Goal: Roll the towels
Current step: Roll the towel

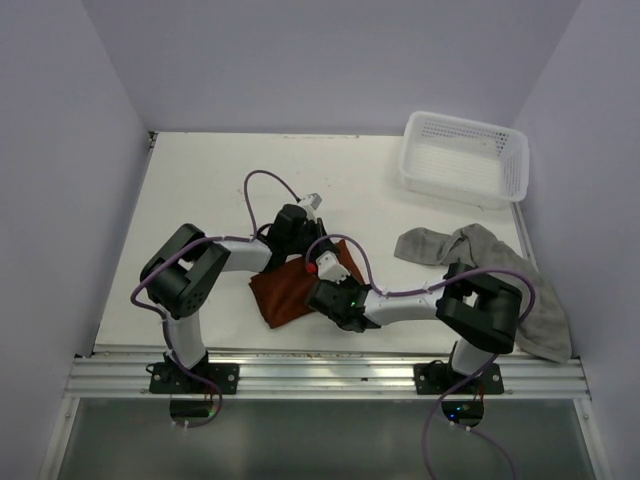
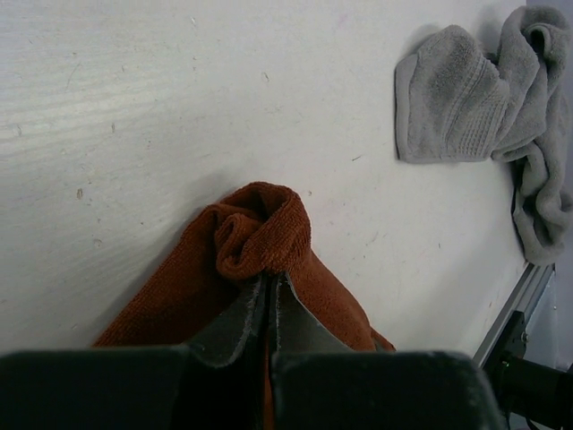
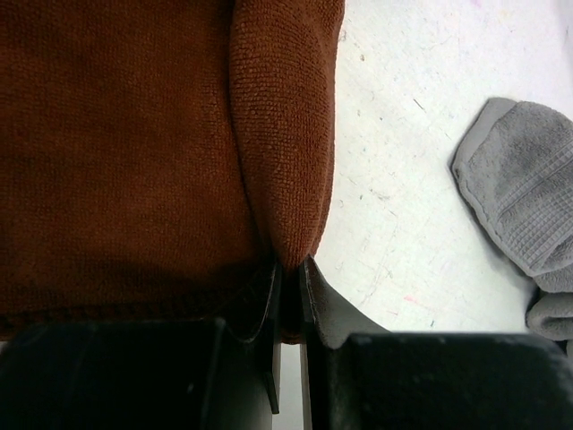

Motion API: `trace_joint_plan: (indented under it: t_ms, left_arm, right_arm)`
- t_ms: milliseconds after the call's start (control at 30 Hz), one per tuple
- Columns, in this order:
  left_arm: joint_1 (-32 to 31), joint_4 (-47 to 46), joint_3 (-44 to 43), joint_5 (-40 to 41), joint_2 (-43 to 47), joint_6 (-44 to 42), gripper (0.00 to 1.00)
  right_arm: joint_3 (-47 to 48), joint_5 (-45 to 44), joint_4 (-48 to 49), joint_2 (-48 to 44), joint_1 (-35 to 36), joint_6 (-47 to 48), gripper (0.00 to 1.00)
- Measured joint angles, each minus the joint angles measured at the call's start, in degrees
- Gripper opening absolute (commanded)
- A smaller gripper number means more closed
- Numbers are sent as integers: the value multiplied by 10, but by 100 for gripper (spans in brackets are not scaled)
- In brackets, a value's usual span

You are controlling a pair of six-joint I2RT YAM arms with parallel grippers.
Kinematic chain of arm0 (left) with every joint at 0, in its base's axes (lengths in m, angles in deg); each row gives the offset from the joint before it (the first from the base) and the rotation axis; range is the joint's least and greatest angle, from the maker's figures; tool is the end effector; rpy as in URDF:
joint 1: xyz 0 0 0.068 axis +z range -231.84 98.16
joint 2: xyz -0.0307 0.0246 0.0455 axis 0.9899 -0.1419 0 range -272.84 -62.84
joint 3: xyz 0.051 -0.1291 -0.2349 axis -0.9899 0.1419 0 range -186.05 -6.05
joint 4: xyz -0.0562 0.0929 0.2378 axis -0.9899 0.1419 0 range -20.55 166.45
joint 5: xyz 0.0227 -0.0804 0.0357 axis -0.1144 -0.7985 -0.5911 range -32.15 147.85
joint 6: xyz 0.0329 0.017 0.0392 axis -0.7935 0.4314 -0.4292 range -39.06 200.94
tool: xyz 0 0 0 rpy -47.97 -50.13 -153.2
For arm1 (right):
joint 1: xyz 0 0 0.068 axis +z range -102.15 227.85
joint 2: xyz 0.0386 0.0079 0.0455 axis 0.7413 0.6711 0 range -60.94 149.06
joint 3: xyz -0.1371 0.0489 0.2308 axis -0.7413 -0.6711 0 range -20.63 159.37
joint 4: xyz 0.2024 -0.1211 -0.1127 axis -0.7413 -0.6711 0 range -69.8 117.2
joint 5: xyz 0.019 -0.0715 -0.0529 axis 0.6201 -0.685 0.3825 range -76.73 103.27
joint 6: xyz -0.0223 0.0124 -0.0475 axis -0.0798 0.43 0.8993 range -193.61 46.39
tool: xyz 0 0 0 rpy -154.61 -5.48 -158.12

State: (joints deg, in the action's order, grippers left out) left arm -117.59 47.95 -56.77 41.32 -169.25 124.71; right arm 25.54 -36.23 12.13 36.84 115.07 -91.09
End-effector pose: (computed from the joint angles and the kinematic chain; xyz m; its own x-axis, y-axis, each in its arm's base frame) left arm 0.2957 -0.2253 0.1375 -0.8489 -0.2059 -0.4867 0.2270 0.6897 -0.6877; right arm 0.1386 0.2600 0.1312 -0.4840 -0.6487 -0.5873 -0.3533 0.7589 -0.5471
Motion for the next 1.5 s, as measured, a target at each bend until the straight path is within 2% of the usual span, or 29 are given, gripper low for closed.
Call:
trace_joint_plan:
  t_ms: [233,267,367,600,700,833,900,1033,1167,1500]
  left_arm:
    - [0,5,0,12,0,-17,0]
    - [0,5,0,15,0,-19,0]
    - [0,5,0,28,0,-25,0]
    - [-3,5,0,48,0,-30,0]
    - [-4,5,0,51,0,-31,0]
    - [-8,5,0,54,0,-31,0]
    - [-10,5,0,57,0,-31,0]
    - [-12,5,0,60,0,-31,0]
    - [-14,5,0,63,0,-32,0]
    - [-15,5,0,63,0,-40,0]
  right_arm:
    - [-5,57,9,-57,0,-8,20]
    - [-5,64,10,-70,-1,-10,26]
    - [-5,87,6,-108,0,-16,32]
    - [-18,122,-3,-188,-10,-34,39]
    - [-42,158,2,-236,-47,-48,40]
    - [-77,224,23,-297,-136,-70,50]
    - [-88,268,40,-312,-178,-82,52]
    - [-105,362,83,-311,-243,-113,53]
    - [-109,427,122,-277,-270,-139,54]
    - [-144,490,191,-182,-289,-160,55]
